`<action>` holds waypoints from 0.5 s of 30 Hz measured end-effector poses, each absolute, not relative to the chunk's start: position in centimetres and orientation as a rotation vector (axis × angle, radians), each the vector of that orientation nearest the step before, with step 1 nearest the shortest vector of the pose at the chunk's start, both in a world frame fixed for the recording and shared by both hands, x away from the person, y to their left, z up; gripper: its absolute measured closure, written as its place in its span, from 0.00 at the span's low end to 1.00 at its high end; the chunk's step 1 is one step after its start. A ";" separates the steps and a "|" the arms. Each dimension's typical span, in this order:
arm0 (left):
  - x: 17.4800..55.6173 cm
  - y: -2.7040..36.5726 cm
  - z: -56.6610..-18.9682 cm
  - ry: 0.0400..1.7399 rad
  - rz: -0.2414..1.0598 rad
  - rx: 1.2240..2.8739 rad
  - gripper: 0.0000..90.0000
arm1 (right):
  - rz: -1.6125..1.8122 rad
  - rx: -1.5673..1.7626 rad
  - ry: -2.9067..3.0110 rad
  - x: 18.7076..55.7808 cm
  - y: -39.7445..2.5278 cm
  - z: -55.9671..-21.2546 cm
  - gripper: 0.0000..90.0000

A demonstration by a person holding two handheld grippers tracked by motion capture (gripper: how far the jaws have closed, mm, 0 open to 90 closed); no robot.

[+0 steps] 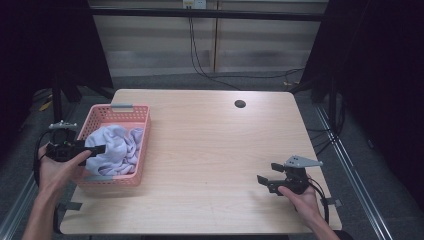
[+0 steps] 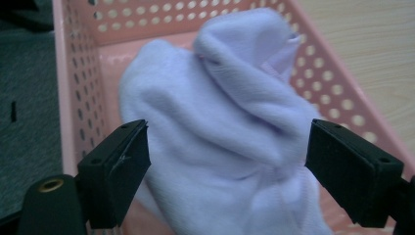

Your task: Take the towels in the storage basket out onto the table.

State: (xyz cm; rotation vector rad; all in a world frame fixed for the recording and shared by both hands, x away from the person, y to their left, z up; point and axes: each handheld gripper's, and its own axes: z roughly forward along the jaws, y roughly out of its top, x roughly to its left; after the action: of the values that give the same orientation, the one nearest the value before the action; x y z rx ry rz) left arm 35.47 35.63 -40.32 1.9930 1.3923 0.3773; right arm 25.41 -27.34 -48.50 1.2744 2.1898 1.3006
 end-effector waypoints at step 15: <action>38.1 34.0 -42.0 1.499 0.261 2.113 0.16 | 1.324 1.265 2.203 25.4 -27.2 -48.5 0.23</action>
State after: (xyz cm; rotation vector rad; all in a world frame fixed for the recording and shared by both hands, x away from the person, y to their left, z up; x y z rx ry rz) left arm 38.13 34.04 -41.98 2.1131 1.4986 0.2608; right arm 25.38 -27.24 -48.48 1.2652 2.2027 1.3240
